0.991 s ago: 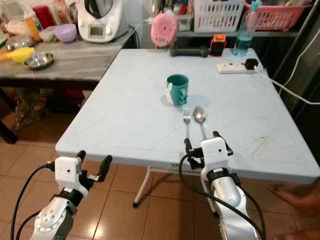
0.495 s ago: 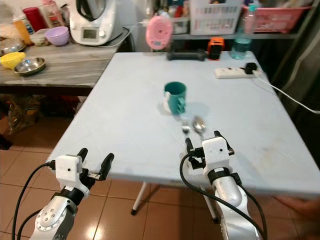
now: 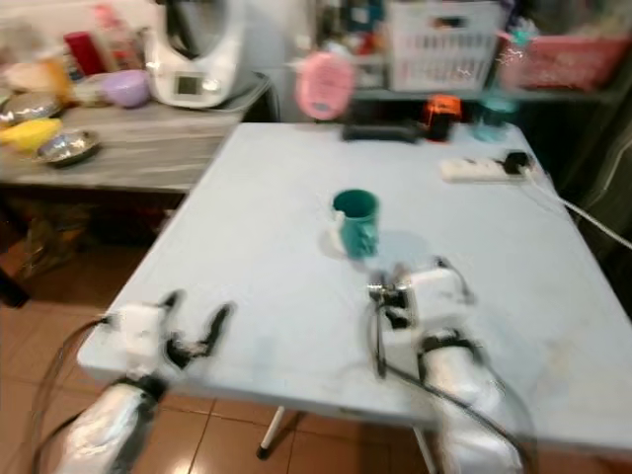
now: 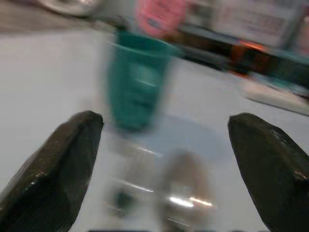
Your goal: Setting the table
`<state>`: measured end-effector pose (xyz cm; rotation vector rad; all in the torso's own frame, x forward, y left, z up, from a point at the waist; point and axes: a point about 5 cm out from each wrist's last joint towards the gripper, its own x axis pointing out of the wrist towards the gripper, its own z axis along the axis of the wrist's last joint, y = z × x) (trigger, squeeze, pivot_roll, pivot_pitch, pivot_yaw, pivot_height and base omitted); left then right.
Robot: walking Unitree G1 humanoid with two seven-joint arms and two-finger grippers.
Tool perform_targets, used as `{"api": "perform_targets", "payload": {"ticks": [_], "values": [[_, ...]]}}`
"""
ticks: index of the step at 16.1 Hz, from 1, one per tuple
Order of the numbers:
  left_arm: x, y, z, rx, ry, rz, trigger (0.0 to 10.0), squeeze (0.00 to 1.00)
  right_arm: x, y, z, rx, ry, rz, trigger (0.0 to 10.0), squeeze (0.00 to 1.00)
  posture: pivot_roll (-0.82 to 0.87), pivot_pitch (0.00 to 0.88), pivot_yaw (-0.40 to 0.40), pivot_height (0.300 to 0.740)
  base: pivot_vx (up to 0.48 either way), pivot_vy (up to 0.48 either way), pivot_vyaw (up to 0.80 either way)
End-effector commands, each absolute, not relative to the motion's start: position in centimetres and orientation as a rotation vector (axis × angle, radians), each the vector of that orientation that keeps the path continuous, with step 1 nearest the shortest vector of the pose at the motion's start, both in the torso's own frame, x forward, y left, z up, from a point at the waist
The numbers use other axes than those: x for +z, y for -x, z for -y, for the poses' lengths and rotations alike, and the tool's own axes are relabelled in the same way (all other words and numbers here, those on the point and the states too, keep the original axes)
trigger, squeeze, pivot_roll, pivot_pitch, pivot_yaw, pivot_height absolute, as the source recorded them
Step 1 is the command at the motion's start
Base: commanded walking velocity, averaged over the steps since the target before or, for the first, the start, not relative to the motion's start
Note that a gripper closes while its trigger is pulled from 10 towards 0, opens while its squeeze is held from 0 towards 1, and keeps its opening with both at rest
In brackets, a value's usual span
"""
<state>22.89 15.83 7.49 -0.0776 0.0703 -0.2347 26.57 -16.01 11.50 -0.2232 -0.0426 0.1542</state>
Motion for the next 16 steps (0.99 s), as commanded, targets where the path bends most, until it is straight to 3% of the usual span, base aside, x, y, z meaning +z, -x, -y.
{"api": "perform_targets", "payload": {"ticks": [1, 16], "values": [[7.6, -22.9, -15.5, -0.251, 0.081, -0.072, 10.0, 0.0, 11.1, -26.2, 16.8, 0.134, 0.233, 0.018, 10.0, 0.0, -0.16, 0.048, 0.08, 0.74, 0.0, 0.0, 0.0], [7.4, -21.3, -15.3, -0.477, 0.037, -0.149, 10.0, 0.0, 12.0, -25.9, 13.6, 0.321, 0.038, -0.052, 10.0, 0.0, -0.17, 0.066, 0.101, 0.74, 0.0, 0.0, 0.0]]}}
